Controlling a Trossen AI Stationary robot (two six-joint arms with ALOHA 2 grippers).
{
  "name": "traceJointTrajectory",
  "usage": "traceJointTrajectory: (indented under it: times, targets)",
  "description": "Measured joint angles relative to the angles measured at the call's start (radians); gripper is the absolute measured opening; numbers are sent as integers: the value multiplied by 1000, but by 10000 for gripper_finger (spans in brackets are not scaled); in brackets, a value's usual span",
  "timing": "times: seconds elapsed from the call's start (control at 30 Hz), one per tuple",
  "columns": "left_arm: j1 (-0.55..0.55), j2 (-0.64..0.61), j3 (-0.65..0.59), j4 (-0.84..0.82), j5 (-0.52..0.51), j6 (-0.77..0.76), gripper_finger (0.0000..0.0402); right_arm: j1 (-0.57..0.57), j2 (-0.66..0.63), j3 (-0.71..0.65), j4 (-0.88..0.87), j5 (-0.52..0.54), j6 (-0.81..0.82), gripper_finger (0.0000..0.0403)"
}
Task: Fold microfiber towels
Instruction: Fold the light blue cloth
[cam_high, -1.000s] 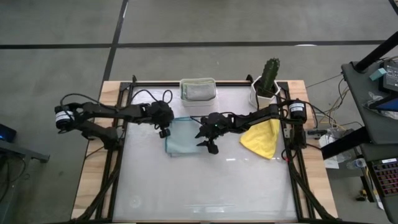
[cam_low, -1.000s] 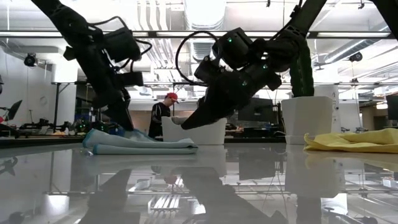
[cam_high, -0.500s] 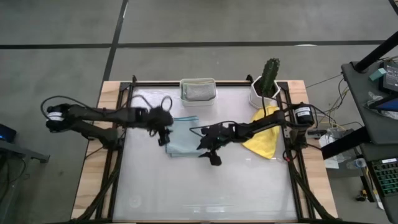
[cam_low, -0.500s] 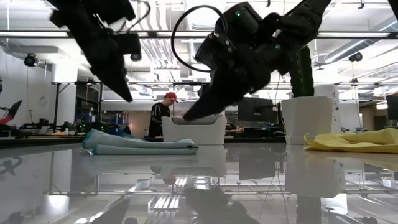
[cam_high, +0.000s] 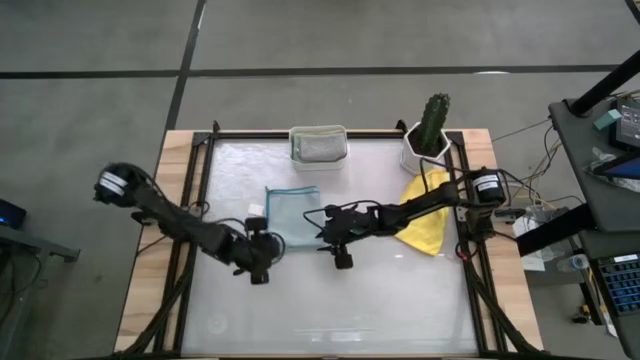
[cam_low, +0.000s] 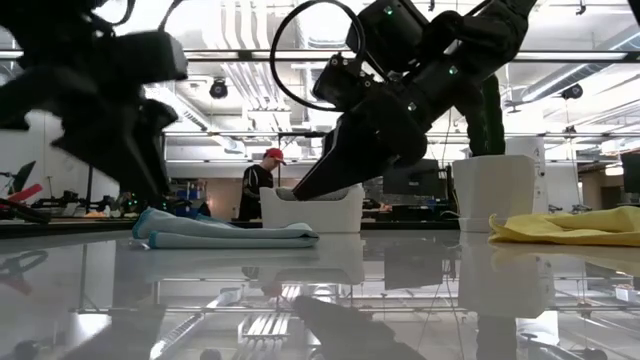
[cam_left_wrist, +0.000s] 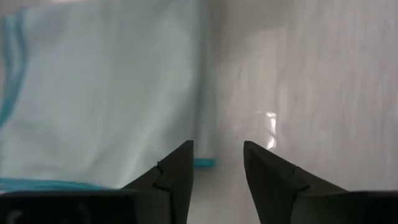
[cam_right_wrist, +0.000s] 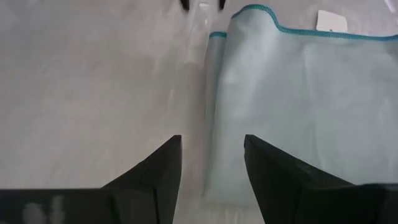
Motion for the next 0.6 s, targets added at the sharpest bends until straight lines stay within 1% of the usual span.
traceJointTrajectory:
  times: [0.17,0.27,0.5,0.6]
  targets:
    - [0,121,2,88,-6,2,87,0,26,0,41,2,-7,164]
    - [0,162,7,85,-5,-13,62,-3,36,0,38,2,-2,164]
    - [0,177,-1,94,3,-77,14,-3,74,1,26,3,14,163]
    - [0,177,-3,94,3,-78,3,-3,76,1,24,46,22,163]
